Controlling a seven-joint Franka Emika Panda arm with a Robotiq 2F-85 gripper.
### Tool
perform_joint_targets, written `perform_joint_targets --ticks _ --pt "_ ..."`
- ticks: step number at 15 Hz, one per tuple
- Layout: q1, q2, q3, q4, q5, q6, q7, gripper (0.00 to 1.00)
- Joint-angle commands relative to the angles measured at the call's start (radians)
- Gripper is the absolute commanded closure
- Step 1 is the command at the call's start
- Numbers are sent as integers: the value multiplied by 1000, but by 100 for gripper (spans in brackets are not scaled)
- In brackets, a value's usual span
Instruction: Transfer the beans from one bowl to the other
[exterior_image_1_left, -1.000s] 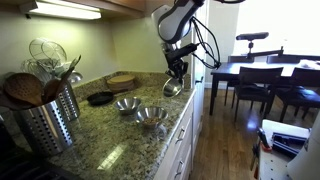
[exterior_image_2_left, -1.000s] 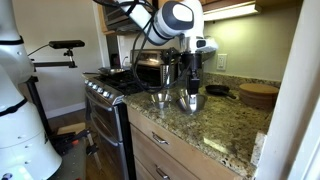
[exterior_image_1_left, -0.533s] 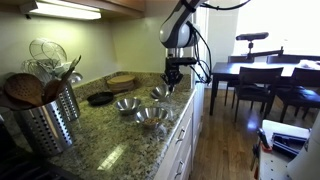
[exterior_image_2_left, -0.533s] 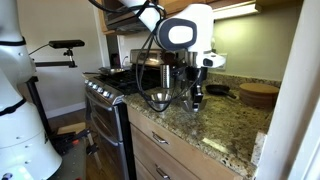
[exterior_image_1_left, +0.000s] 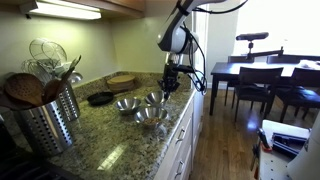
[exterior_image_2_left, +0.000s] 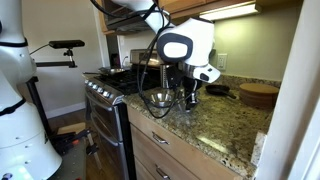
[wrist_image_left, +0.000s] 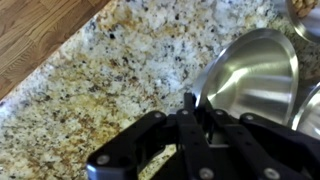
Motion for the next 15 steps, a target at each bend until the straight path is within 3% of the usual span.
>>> perform_joint_targets --ticks 1,6,10,11,12,15 --pt "-7 -18 4 -28 -13 3 -10 71" --pt "7 -29 -12 -36 -81 -1 33 42" --pt "54 -78 -52 -58 -298 -11 186 18" --pt "16 -7 -20 -4 -218 -3 107 10" --pt "20 -10 -21 -3 -232 -3 120 30" --pt "19 -1 -20 -1 -231 -3 119 11"
